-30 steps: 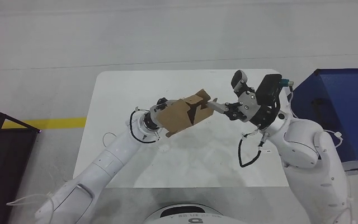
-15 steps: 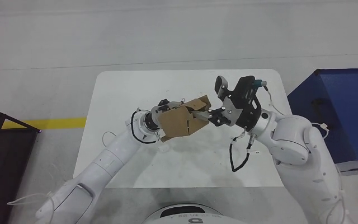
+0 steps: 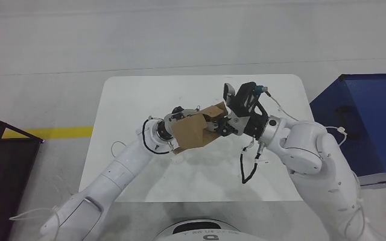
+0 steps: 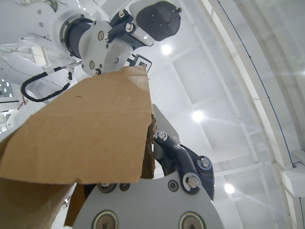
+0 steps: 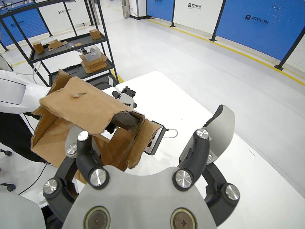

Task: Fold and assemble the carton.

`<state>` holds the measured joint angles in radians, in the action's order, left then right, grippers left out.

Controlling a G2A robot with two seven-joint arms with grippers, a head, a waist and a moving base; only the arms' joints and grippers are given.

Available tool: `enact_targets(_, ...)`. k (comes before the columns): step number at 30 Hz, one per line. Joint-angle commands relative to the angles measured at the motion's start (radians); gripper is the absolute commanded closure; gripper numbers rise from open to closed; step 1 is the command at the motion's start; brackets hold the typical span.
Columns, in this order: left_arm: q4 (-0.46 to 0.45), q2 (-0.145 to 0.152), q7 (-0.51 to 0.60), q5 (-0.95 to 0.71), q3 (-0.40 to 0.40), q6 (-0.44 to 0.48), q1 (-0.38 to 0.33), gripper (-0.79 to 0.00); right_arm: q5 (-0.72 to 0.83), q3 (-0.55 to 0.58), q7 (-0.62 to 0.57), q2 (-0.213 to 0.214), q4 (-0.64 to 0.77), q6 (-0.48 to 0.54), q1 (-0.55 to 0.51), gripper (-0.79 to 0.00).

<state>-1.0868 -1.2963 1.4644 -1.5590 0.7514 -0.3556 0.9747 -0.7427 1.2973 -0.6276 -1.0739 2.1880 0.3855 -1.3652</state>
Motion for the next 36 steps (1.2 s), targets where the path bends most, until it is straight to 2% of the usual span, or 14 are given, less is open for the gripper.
enact_targets(1,-0.002,-0.001,0.0,-0.017,0.002,0.0,0.006,0.0,-0.003,0.022,0.025,0.001,0.008,-0.013,-0.002,-0.785)
enact_targets(10,-0.026,-0.001,-0.017,-0.132,-0.005,-0.018,0.041,0.0,0.001,0.16,0.246,0.003,0.022,-0.04,-0.112,-0.785)
enact_targets(15,-0.039,0.001,-0.026,-0.178,-0.018,-0.026,0.056,0.0,-0.01,0.225,0.28,0.005,-0.015,-0.067,-0.183,-0.785)
enact_targets(19,-0.043,0.003,-0.031,-0.178,-0.032,-0.031,0.057,0.0,-0.005,0.209,0.249,0.006,-0.022,-0.039,-0.196,-0.785)
enact_targets(25,-0.039,0.004,-0.034,-0.169,-0.044,-0.034,0.048,0.0,0.017,0.138,0.212,0.004,-0.018,0.012,-0.148,-0.785)
enact_targets(36,-0.035,0.008,-0.022,-0.164,-0.049,-0.022,0.047,0.0,-0.002,0.045,0.104,0.0,-0.051,-0.008,-0.058,-0.785)
